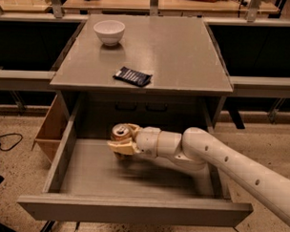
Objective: Place orange can into top drawer
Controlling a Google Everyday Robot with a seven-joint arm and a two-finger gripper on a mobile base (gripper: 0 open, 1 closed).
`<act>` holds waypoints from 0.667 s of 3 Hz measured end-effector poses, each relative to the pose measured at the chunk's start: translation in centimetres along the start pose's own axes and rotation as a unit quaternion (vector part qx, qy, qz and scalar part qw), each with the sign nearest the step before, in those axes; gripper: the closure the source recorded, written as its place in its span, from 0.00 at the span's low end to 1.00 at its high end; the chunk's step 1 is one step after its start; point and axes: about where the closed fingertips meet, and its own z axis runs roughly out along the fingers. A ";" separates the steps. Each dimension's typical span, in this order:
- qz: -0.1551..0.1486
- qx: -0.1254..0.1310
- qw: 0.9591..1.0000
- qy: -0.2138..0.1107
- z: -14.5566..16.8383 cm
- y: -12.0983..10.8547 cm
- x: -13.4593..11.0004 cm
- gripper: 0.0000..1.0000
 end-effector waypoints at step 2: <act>0.001 0.008 1.000 0.010 -0.2 -0.2 0.5 0.61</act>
Offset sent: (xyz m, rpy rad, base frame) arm 0.0005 -0.0024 -0.0042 -0.0136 0.0049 -0.0120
